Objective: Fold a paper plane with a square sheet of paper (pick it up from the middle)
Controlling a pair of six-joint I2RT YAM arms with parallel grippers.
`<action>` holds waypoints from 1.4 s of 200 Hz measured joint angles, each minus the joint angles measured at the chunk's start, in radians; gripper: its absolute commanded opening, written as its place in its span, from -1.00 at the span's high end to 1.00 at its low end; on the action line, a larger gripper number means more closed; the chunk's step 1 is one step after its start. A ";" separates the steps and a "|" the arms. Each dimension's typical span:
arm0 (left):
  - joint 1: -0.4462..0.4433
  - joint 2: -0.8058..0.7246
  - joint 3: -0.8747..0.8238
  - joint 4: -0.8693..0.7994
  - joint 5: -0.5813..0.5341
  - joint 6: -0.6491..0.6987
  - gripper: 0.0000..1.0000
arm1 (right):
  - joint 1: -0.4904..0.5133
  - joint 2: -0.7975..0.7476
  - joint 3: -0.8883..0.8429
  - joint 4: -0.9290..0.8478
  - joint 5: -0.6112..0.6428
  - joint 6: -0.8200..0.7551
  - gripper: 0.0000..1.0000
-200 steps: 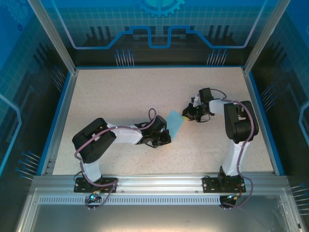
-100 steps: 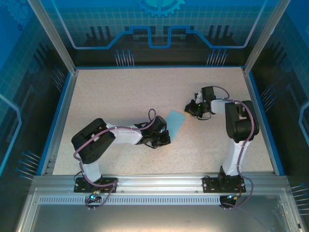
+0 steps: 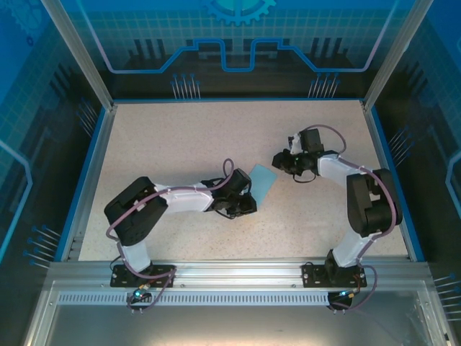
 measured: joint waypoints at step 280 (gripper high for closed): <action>0.267 -0.255 -0.214 0.005 0.089 0.028 -0.55 | 0.243 0.182 0.301 -0.299 0.308 -0.108 -0.02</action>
